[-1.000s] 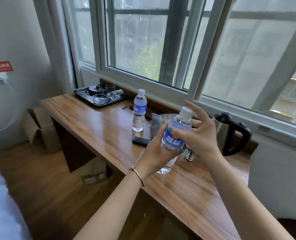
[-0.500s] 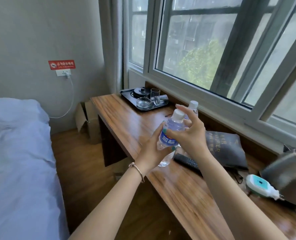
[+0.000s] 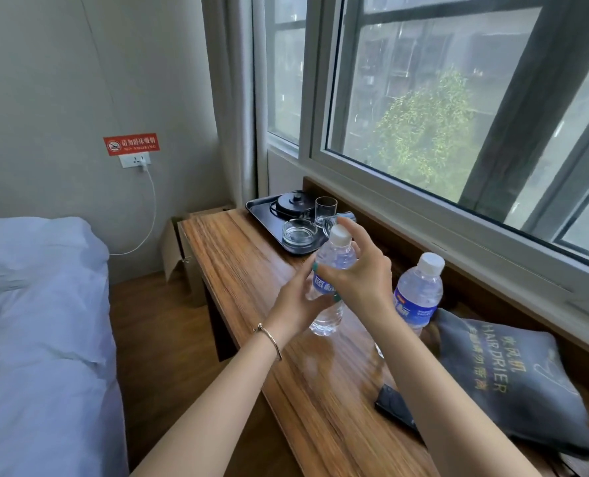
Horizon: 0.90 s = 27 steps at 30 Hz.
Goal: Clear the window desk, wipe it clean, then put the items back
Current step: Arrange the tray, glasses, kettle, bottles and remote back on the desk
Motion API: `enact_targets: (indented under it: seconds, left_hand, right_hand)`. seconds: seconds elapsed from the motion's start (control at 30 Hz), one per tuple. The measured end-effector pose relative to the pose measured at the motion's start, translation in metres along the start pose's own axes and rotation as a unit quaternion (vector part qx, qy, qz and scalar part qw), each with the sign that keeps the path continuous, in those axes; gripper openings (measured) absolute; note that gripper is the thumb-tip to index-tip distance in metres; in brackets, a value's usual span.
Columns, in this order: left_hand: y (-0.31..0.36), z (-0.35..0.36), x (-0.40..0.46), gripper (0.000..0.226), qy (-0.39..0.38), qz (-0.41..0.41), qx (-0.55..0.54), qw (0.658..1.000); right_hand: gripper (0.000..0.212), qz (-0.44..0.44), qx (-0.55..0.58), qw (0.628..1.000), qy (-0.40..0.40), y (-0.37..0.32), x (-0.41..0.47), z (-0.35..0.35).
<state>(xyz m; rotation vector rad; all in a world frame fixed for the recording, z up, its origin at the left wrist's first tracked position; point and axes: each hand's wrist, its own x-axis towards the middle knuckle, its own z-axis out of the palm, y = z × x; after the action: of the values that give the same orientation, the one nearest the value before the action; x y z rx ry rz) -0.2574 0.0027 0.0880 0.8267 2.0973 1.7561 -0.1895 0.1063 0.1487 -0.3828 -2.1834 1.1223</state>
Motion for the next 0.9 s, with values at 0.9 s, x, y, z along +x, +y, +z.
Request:
enact_targets:
  seconds: [0.9]
  left_hand:
    - [-0.057,-0.012,0.114,0.089,-0.232,0.072,0.071,0.967]
  right_hand:
    - [0.093,0.089,-0.165,0.975,0.12,0.034,0.037,0.043]
